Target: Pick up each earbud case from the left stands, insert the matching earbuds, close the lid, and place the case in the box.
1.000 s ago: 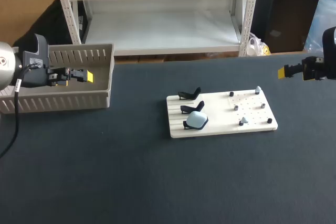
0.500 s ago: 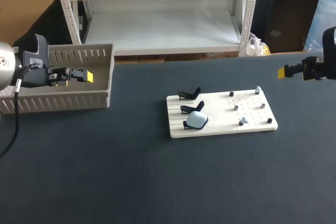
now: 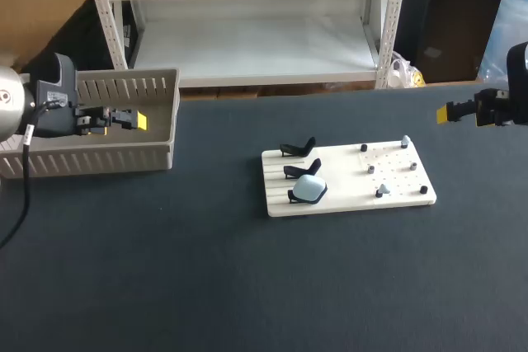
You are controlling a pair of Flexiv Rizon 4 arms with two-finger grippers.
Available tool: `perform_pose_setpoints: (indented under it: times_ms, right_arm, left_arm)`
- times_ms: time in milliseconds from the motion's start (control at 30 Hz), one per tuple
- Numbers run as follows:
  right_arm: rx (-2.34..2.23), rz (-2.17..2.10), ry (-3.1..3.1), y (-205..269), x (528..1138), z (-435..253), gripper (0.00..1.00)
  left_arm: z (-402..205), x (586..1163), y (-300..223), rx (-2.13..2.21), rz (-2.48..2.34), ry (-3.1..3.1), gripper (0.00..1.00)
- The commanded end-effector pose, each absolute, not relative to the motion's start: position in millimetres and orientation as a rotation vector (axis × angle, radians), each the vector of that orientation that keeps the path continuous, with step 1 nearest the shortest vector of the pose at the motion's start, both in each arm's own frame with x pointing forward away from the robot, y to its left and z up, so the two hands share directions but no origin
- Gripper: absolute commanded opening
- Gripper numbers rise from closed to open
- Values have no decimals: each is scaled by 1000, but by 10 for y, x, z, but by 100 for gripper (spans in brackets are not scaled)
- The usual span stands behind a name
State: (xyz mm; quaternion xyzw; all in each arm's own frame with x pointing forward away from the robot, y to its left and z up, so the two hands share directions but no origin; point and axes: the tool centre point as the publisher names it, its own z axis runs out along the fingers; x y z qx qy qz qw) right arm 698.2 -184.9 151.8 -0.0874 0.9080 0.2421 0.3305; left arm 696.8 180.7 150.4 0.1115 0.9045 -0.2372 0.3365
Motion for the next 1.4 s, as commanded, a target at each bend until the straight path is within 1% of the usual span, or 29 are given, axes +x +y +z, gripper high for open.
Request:
perform_pose_setpoints:
  times_ms: [33,233,400,733,1067,1400]
  right_arm:
    - [-233,640,2373,-1857,6995,1507,100]
    - [-233,640,2373,-1857,6995,1507,100]
    - [-233,640,2373,-1857,6995,1507,100]
    - [-233,640,2373,-1857,6995,1507,100]
    - [-233,640,2373,-1857,6995,1507,100]
    - [-233,640,2373,-1857,6995,1507,100]
  left_arm:
    - [1587,7053,1695,375,-638,2313,100]
    - [1778,7107,1401,660,-745,2204,100]
    - [1880,7144,1197,931,-719,2131,100]
    - [1705,7174,890,1344,-696,1909,100]
    - [1526,7154,605,1516,-823,1763,100]
    - [1181,7057,276,1607,-833,1711,100]
